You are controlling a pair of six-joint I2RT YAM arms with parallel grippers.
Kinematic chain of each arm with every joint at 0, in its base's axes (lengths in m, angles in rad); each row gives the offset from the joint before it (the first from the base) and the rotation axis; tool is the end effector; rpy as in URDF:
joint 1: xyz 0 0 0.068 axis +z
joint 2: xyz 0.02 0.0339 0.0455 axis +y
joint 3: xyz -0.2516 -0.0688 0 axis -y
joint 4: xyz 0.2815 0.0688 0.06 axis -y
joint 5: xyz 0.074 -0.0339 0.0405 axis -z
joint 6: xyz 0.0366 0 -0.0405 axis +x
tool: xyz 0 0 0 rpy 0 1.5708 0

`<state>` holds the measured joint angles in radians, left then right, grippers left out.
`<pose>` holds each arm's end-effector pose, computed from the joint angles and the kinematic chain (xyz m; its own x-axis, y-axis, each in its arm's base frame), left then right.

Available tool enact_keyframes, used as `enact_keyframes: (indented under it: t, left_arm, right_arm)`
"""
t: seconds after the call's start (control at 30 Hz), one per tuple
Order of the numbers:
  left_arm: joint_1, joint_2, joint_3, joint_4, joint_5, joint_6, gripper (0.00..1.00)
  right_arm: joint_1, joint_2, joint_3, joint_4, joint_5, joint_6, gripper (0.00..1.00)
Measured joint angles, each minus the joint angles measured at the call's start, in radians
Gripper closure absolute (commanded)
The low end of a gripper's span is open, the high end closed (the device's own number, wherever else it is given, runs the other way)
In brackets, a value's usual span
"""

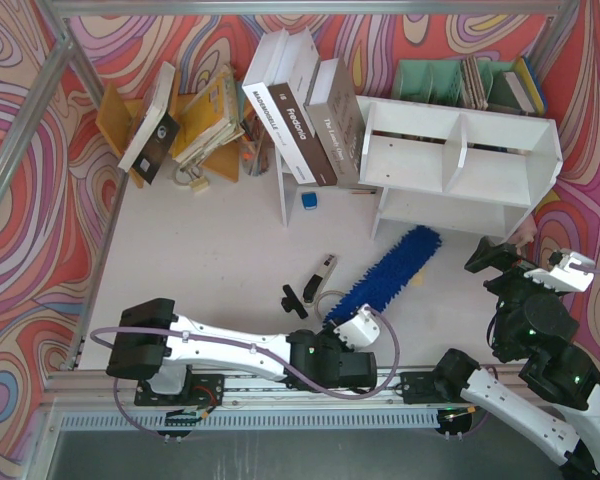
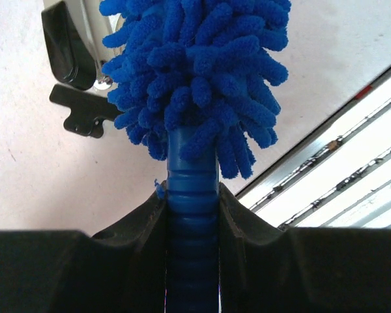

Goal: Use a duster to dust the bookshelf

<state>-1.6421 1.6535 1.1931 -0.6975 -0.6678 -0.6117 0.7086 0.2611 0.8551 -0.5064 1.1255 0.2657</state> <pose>-0.0031 -0.3616 0.1988 -0.4065 0.6378 -0.6542 0.6931 0.6818 0.2339 0.0716 0.0179 0.3936 0.1697 0.2944 -0.9405 0.3707 0.8651 0.3378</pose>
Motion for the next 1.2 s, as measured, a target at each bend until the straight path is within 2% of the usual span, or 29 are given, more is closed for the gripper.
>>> enact_keyframes:
  t: [0.33, 0.6, 0.9, 1.2]
  left_arm:
    - [-0.016, -0.103, -0.004, 0.186, 0.035, 0.203, 1.0]
    - [-0.012, -0.11, -0.004, 0.307, 0.081, 0.343, 1.0]
    - [0.011, -0.131, -0.013, 0.333, 0.076, 0.345, 1.0]
    - [0.038, -0.3, -0.098, 0.251, 0.077, 0.34, 1.0]
  right_arm:
    - [0.0, 0.0, 0.0, 0.0, 0.0, 0.0, 0.01]
    - [0.0, 0.0, 0.0, 0.0, 0.0, 0.0, 0.01]
    - [0.0, 0.0, 0.0, 0.0, 0.0, 0.0, 0.01]
    - [0.0, 0.0, 0.0, 0.0, 0.0, 0.0, 0.01]
